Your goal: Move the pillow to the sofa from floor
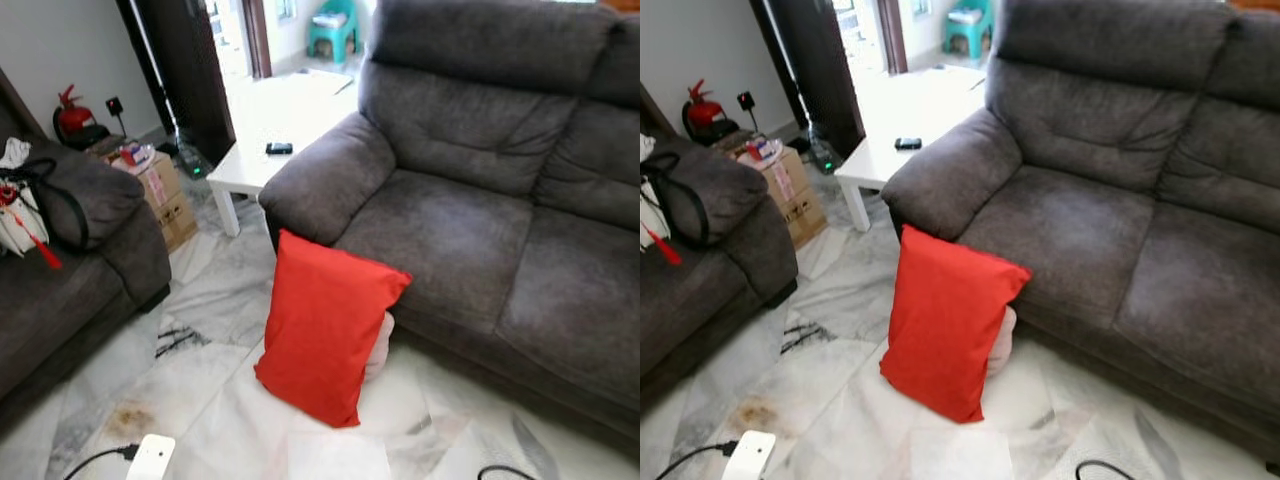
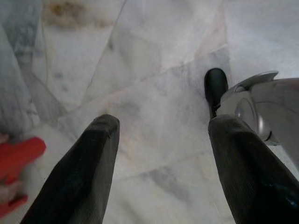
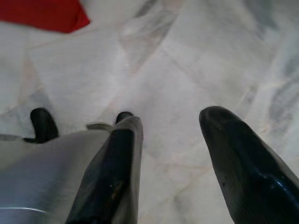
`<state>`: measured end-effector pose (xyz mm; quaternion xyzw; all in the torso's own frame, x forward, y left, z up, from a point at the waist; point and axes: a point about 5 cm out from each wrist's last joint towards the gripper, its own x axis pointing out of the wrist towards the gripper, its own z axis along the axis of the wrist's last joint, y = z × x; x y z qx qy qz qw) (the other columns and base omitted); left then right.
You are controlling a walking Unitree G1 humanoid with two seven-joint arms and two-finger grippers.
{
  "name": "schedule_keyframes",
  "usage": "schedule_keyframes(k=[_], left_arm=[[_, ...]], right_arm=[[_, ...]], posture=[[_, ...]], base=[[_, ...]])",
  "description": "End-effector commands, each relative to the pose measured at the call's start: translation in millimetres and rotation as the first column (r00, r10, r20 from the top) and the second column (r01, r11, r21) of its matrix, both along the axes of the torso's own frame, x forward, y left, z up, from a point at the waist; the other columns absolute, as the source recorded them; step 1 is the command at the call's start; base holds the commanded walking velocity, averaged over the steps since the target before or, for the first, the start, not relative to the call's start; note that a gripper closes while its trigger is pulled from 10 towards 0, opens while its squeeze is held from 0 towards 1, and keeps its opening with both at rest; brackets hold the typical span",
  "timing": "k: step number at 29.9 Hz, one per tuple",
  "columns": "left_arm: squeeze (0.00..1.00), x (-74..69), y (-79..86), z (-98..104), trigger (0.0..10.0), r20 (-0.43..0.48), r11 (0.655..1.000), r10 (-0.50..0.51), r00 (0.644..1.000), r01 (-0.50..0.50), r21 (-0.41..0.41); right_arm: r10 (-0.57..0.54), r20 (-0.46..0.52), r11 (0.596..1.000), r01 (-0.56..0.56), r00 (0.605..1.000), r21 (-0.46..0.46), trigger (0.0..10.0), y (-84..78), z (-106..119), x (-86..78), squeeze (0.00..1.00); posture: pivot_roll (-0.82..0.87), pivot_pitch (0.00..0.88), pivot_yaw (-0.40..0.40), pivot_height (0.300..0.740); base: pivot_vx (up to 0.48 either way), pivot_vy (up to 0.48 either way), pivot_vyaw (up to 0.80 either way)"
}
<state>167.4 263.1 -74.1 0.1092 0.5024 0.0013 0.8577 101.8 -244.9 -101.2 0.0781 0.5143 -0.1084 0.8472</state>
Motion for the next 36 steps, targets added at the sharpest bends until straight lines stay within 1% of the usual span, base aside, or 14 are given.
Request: schedule_keyframes(k=[1,8,19,25,36], left_arm=[[0.0,-1.6,1.8,-0.3,10.0,-0.007,1.0,0.018,1.0,-0.018,-0.001],[0.0,-1.7,1.7,-0.4,10.0,-0.008,1.0,0.017,1.0,-0.017,-0.003],[0.0,-1.8,1.9,-0.3,10.0,-0.008,1.0,0.018,1.0,-0.018,-0.003],[0.0,-1.8,2.0,-0.3,10.0,-0.008,1.0,0.018,1.0,-0.018,-0.003],[0.0,-1.8,2.0,-0.3,10.0,-0.009,1.0,0.018,1.0,-0.018,-0.002]], right_arm=[[-0.003,-0.009,1.0,0.003,1.0,-0.011,10.0,-3.9,0.1,-4.0,0.0],[-0.004,-0.011,1.0,0.004,1.0,-0.012,10.0,-4.0,0.0,-4.2,0.0],[-0.05,-0.015,0.999,0.049,0.999,-0.022,10.0,-4.9,-0.4,-5.8,0.0],[-0.063,-0.012,0.998,0.063,0.998,-0.015,10.0,-4.5,-0.6,-6.0,0.0],[-0.055,-0.017,0.998,0.054,0.998,-0.021,10.0,-4.6,-0.6,-5.9,0.0]], posture=[[-0.01,0.072,0.004,0.74],[-0.01,0.072,0.003,0.74],[-0.01,0.073,0.004,0.74],[-0.01,0.073,0.005,0.74],[-0.01,0.073,0.004,0.74]], base=[[0.304,0.0,0.0],[0.301,0.0,0.0],[0.301,0.0,0.0],[0.301,0.0,-0.75],[0.301,0.0,0.0]])
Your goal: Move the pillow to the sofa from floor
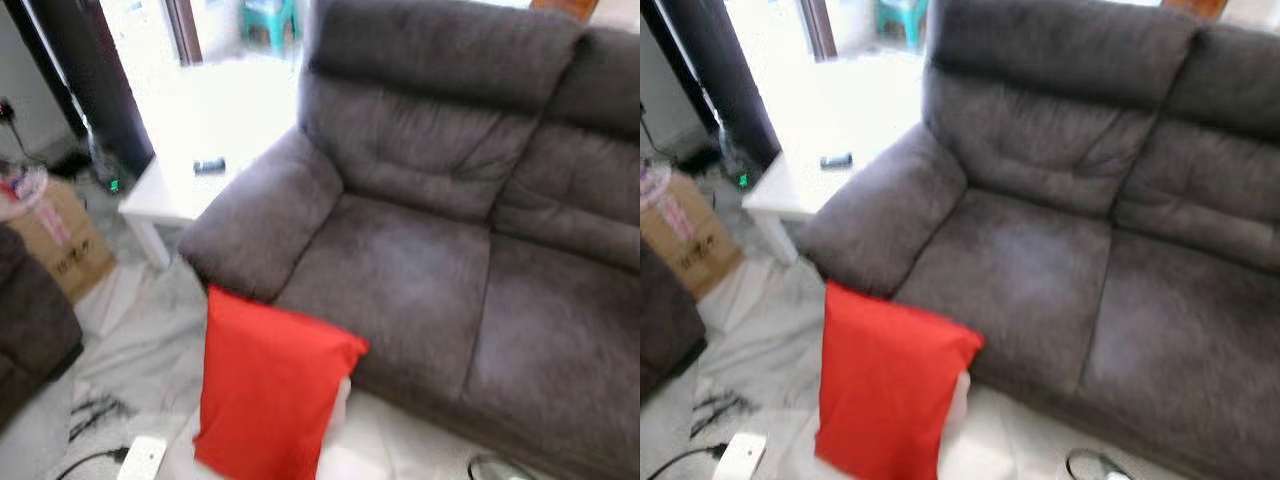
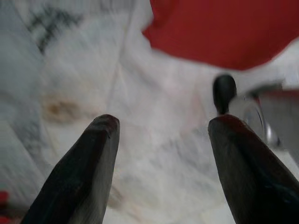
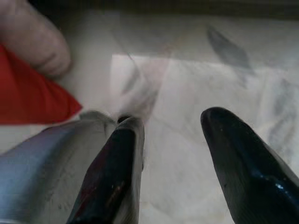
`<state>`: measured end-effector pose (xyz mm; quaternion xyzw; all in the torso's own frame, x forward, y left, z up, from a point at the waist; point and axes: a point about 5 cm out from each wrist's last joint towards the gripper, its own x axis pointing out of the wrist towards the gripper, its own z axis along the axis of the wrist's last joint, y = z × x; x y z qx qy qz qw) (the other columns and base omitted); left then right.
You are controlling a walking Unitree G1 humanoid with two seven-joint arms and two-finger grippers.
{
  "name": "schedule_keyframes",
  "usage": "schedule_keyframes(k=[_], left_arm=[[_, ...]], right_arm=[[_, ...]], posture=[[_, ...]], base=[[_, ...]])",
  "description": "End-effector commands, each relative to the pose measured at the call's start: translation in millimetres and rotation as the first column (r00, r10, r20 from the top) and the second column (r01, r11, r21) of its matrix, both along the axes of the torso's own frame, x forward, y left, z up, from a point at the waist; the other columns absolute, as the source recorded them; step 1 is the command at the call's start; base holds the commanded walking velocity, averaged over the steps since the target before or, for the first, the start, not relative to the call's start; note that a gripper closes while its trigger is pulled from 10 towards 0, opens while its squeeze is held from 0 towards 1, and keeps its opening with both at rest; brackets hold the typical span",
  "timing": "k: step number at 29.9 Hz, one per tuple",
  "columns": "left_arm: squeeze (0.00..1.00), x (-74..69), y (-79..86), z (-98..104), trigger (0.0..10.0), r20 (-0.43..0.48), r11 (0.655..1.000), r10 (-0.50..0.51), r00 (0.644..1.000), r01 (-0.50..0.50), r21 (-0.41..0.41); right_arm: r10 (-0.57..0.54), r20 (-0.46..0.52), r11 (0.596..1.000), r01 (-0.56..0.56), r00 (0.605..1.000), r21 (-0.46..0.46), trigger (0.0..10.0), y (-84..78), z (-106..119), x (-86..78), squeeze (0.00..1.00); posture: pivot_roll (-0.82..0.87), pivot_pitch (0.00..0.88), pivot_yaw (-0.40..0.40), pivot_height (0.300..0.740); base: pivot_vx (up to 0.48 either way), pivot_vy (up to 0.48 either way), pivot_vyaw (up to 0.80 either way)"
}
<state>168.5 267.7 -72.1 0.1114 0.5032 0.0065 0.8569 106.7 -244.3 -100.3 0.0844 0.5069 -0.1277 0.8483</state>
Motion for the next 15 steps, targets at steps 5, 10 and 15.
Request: schedule_keyframes(k=[5,10,15], left_arm=[[0.0,-2.3,-3.1,-2.0,10.0,-0.001,1.0,0.008,1.0,-0.009,-0.021],[0.0,-2.4,-3.1,-2.0,10.0,-0.001,1.0,0.01,1.0,-0.01,-0.022],[0.0,-2.5,-3.3,-2.1,10.0,-0.002,1.0,0.01,1.0,-0.01,-0.025]], right_arm=[[0.02,-0.02,1.0,-0.02,1.0,-0.019,10.0,-5.4,-0.6,-9.0,0.0],[0.022,-0.017,1.0,-0.022,1.0,-0.021,10.0,-5.4,-0.5,-8.6,0.0],[0.022,-0.017,1.0,-0.022,1.0,-0.011,10.0,-5.0,-0.6,-8.9,0.0]], posture=[[-0.01,0.075,0.003,0.74],[-0.01,0.074,0.003,0.74],[-0.01,0.074,0.003,0.74]], base=[[0.0,0.0,0.0],[0.0,0.0,0.8],[0.0,0.0,0.8]])
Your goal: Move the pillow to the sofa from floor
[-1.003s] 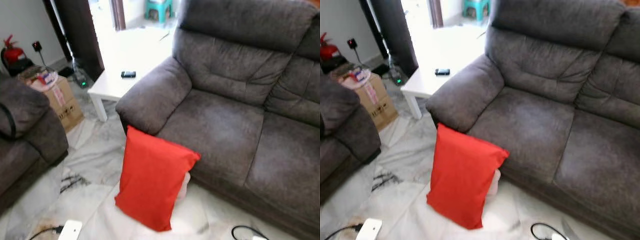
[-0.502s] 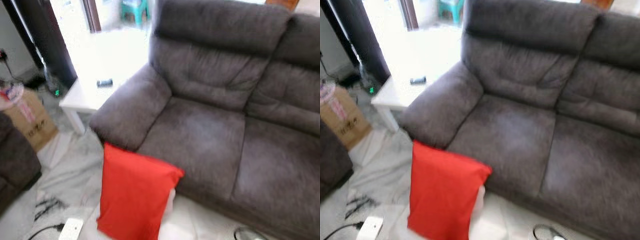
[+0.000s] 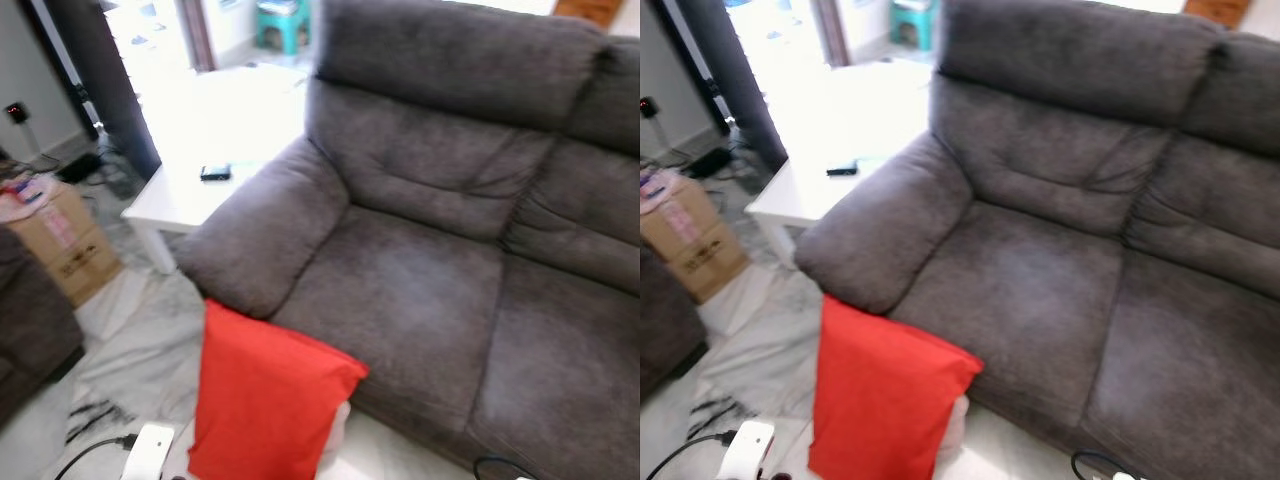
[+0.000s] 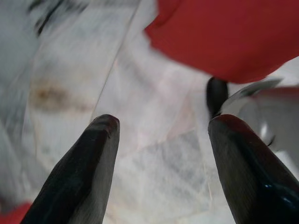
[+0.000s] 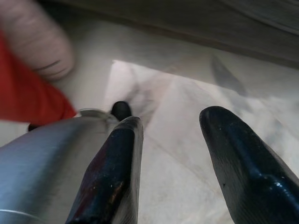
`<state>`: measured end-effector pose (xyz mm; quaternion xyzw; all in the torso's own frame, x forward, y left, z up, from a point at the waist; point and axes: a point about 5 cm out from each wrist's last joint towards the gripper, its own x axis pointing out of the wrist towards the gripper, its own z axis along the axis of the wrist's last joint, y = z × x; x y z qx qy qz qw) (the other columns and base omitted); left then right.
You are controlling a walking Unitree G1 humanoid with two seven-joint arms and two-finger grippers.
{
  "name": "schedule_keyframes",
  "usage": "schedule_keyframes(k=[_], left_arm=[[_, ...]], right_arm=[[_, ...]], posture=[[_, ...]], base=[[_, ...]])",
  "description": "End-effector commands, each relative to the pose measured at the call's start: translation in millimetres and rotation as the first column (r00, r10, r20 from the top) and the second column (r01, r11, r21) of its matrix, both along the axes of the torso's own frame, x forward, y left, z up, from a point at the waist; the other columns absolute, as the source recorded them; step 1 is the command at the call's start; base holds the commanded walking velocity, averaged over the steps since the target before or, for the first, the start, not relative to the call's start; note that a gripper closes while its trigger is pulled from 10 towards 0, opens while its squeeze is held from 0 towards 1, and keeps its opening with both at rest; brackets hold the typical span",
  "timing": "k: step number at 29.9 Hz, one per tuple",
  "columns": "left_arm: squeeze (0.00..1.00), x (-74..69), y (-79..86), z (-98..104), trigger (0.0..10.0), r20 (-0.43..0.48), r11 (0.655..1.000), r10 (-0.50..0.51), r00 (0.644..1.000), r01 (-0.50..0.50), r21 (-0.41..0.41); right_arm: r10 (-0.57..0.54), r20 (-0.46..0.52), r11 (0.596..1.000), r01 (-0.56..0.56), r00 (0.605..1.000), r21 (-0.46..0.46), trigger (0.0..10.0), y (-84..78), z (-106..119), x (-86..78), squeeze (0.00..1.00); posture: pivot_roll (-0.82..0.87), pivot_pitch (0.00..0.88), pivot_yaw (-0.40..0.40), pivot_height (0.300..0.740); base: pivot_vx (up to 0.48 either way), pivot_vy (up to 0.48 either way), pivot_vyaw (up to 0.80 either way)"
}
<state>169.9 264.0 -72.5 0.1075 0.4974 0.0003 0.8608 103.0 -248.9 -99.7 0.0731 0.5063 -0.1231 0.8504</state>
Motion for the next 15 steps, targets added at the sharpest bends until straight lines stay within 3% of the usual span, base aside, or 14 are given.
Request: schedule_keyframes(k=[1,15], left_arm=[[0.0,-4.0,0.1,-1.8,10.0,-0.014,1.0,0.018,1.0,-0.018,-0.013],[0.0,-4.0,-0.3,-2.0,10.0,-0.014,1.0,0.017,1.0,-0.017,-0.016]], right_arm=[[0.007,-0.019,1.0,-0.007,1.0,0.004,10.0,-0.5,-1.3,-5.1,0.0],[0.016,-0.018,1.0,-0.016,1.0,0.005,10.0,-0.4,-1.1,-4.9,0.0]], posture=[[-0.01,0.074,0.002,0.74],[-0.01,0.063,0.0,0.74]], base=[[0.0,0.0,0.8],[0.0,0.0,0.8]])
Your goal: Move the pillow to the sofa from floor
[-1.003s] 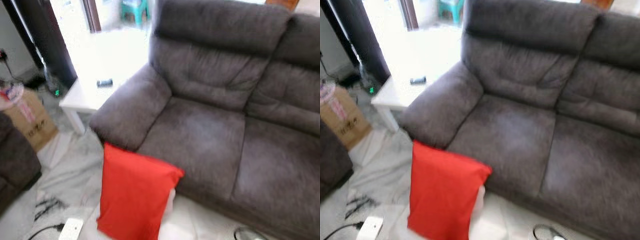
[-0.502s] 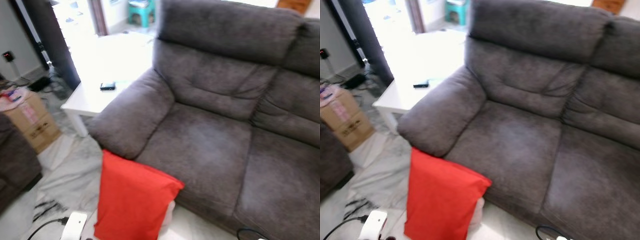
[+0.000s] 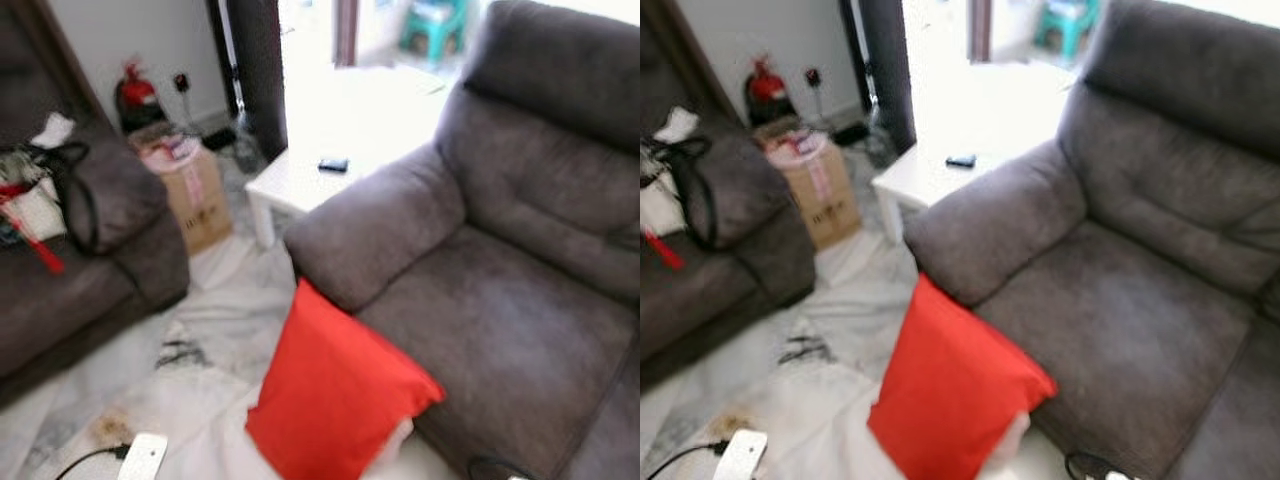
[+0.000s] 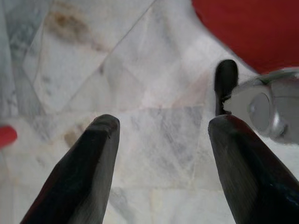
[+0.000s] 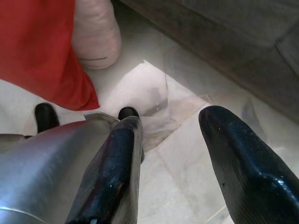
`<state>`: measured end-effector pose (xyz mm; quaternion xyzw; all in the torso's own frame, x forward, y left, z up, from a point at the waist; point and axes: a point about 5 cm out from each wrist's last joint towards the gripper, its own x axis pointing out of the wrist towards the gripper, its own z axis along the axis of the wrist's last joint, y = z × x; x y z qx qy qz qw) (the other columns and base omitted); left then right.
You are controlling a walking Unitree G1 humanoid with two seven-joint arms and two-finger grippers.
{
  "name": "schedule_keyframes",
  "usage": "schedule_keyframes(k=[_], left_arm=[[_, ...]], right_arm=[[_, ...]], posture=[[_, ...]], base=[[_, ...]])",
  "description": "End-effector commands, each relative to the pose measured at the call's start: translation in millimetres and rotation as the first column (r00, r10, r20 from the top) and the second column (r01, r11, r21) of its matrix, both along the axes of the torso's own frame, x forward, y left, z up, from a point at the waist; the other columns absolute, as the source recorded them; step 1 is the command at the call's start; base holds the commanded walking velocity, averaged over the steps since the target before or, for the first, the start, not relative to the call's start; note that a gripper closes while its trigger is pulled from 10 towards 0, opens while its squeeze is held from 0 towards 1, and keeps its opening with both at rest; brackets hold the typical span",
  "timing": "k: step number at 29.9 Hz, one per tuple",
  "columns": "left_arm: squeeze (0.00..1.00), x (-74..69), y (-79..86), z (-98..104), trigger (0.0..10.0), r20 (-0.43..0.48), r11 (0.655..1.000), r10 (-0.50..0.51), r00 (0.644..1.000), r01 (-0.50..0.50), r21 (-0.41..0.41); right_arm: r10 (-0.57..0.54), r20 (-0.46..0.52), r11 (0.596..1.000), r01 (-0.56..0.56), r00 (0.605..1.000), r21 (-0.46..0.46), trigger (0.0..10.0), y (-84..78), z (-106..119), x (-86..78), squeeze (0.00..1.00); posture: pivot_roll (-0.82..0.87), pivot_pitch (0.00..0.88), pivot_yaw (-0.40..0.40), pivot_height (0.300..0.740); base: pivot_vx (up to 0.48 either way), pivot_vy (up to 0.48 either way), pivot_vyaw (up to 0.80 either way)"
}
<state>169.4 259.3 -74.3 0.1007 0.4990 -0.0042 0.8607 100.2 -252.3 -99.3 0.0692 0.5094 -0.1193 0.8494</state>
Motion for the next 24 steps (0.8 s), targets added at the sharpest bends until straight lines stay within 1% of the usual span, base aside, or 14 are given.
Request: schedule_keyframes(k=[1,5,8,16,24], left_arm=[[0.0,-3.6,4.3,-0.3,10.0,-0.01,1.0,0.017,1.0,-0.017,0.001],[0.0,-3.7,4.1,-0.4,10.0,-0.01,1.0,0.016,1.0,-0.016,0.001],[0.0,-3.8,4.0,-0.4,10.0,-0.01,1.0,0.016,1.0,-0.016,0.0],[0.0,-3.9,3.9,-0.5,10.0,-0.01,1.0,0.019,1.0,-0.019,0.0],[0.0,-3.9,4.4,-0.4,10.0,-0.012,1.0,0.017,1.0,-0.017,0.004]], right_arm=[[0.008,-0.013,1.0,-0.008,1.0,0.007,10.0,3.0,-1.5,-2.2,0.0],[0.008,-0.013,1.0,-0.007,1.0,0.006,10.0,2.9,-1.6,-2.4,0.0],[-0.006,-0.01,1.0,0.006,1.0,0.012,10.0,2.9,-1.6,-2.7,0.0],[0.007,-0.006,1.0,-0.007,1.0,0.007,10.0,2.6,-1.3,-2.1,0.0],[0.008,-0.003,1.0,-0.008,1.0,0.009,10.0,2.8,-1.1,-1.7,0.0]], posture=[[-0.01,0.062,0.0,0.74],[-0.01,0.058,0.0,0.74],[-0.01,0.057,-0.002,0.74],[-0.01,0.056,-0.003,0.74],[-0.01,0.069,-0.003,0.74]], base=[[0.0,0.0,0.8],[0.0,0.0,0.61],[0.0,0.0,0.0],[0.0,0.0,0.0],[0.0,0.0,0.77]])
